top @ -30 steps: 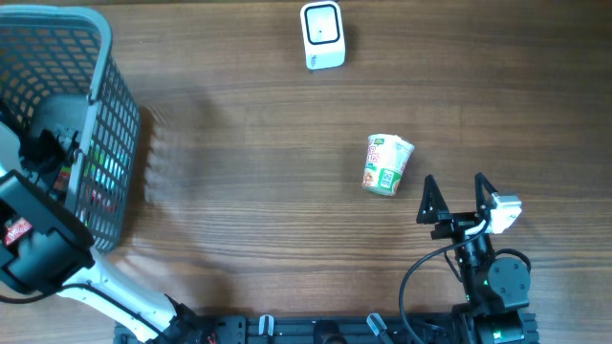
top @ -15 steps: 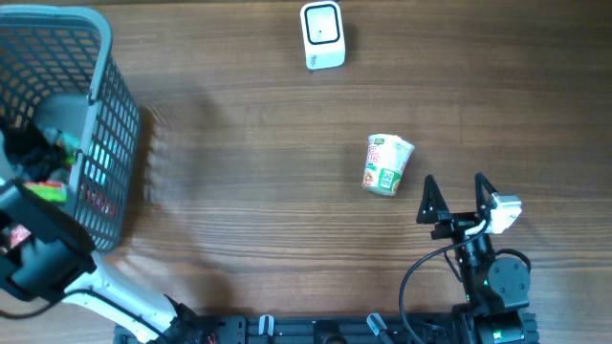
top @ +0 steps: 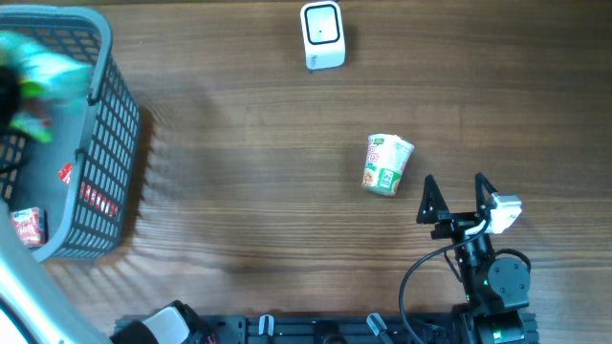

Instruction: Scan the item barcode

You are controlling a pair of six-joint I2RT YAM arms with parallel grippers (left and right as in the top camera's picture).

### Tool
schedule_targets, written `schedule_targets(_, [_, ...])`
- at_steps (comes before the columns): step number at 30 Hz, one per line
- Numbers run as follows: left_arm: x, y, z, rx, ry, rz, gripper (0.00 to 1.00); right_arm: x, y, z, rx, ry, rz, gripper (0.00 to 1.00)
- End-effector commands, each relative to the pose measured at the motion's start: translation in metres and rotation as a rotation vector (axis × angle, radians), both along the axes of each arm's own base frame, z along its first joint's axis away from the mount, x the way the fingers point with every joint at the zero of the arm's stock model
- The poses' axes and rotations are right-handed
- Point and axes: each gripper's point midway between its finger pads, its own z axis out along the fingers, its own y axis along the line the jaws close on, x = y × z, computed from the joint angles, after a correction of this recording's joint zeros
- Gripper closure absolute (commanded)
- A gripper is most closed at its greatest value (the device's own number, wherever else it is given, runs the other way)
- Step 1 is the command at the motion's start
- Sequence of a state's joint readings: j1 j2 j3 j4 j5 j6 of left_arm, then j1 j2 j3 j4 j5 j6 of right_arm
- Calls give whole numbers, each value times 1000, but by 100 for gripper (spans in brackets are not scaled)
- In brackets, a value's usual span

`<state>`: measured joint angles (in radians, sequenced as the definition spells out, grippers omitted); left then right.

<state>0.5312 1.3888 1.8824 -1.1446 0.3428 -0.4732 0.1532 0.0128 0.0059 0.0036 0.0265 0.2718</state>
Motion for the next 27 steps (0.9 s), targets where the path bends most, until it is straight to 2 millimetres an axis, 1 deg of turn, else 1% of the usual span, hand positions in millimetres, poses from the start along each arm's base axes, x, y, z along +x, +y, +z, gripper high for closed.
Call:
schedule_targets(1, [3, -79, 6, -13, 3, -218, 96, 0, 0, 2, 2, -9, 3, 0])
schedule_targets(2, [4, -98, -4, 0, 51, -259, 96, 0, 0, 2, 2, -9, 3, 0])
schedule_targets(4, [4, -129, -23, 36, 140, -329, 96, 0, 0, 2, 2, -9, 3, 0])
schedule_targets(5, [3, -141, -30, 54, 174, -357, 96, 0, 0, 2, 2, -9, 3, 0])
schedule_targets(6, [2, -158, -41, 83, 225, -399, 96, 0, 0, 2, 2, -9, 3, 0])
schedule_targets(8, [0, -181, -58, 128, 298, -459, 96, 0, 0, 2, 2, -9, 3, 0])
schedule_targets(11, [0, -218, -94, 167, 414, -564, 96, 0, 0, 2, 2, -9, 3, 0])
schedule_targets(12, [0, -234, -113, 168, 470, -601, 96, 0, 0, 2, 2, -9, 3, 0])
schedule_targets(13, [-1, -245, -130, 169, 515, -624, 96, 0, 0, 2, 2, -9, 3, 0])
schedule_targets(15, [-2, -268, -171, 186, 611, -682, 96, 0, 0, 2, 2, -9, 3, 0])
schedule_targets(18, [-3, -299, -232, 197, 716, -732, 96, 0, 0, 2, 2, -9, 3, 0])
schedule_targets(19, [-4, -307, -248, 204, 737, -752, 96, 0, 0, 2, 2, -9, 3, 0])
schedule_targets(20, [-6, -318, -267, 209, 763, -763, 96, 0, 0, 2, 2, -9, 3, 0])
schedule_targets(23, [-7, -339, -301, 225, 799, -796, 96, 0, 0, 2, 2, -9, 3, 0])
schedule_targets(24, [-7, -346, -310, 233, 806, -809, 96, 0, 0, 2, 2, -9, 3, 0])
schedule_targets(25, [-7, -351, -315, 238, 806, -819, 69, 0, 0, 2, 2, -9, 3, 0])
schedule_targets(26, [-6, -354, -316, 238, 797, -825, 23, 0, 0, 2, 2, -9, 3, 0])
schedule_targets(27, [-4, -356, -316, 237, 787, -827, 0, 0, 0, 2, 2, -9, 3, 0])
